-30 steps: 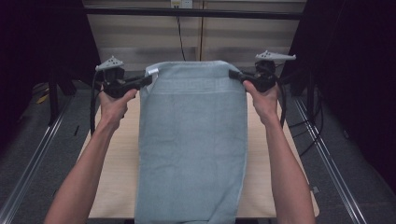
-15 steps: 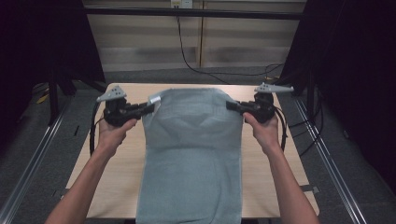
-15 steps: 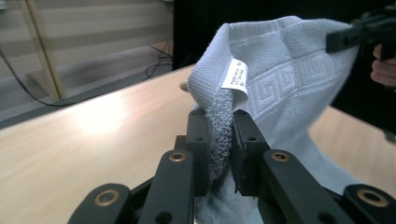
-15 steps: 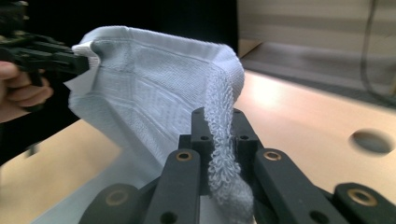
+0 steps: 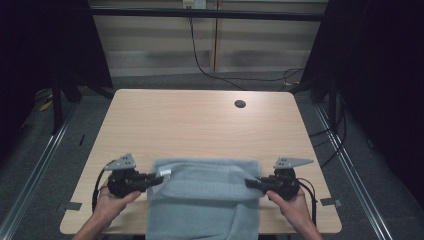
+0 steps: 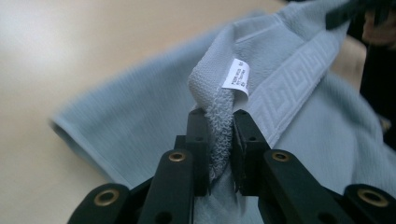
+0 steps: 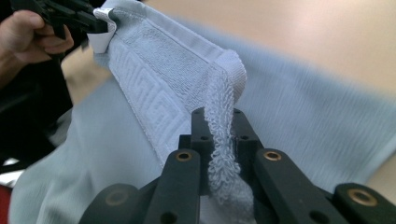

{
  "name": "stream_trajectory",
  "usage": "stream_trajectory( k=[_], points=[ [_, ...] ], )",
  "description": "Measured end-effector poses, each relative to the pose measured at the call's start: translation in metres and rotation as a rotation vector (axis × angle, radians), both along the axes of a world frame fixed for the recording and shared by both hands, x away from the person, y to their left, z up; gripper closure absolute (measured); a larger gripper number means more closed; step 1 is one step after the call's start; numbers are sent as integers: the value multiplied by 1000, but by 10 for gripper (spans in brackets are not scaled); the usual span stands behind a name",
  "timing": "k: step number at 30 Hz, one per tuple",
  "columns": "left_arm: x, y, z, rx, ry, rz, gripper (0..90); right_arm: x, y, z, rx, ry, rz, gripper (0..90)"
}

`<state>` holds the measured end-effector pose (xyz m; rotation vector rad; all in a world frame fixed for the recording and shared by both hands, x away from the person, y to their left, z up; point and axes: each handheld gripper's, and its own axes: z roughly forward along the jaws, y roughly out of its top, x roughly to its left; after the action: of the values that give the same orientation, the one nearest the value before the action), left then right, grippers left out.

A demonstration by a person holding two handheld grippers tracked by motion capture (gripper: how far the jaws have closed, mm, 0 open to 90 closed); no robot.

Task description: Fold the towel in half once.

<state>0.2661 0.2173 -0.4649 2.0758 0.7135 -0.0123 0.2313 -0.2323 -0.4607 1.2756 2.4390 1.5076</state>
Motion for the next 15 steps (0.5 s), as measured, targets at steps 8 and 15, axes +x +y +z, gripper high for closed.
stream_trajectory(
  k=[8,15],
  points=[
    [4,-6,-33,91,55,-12,788,-7,10,-39,-137,95,28,841],
    [60,-15,-34,127,-1,84,790,42,15,-39,-184,60,-29,842]
  ],
)
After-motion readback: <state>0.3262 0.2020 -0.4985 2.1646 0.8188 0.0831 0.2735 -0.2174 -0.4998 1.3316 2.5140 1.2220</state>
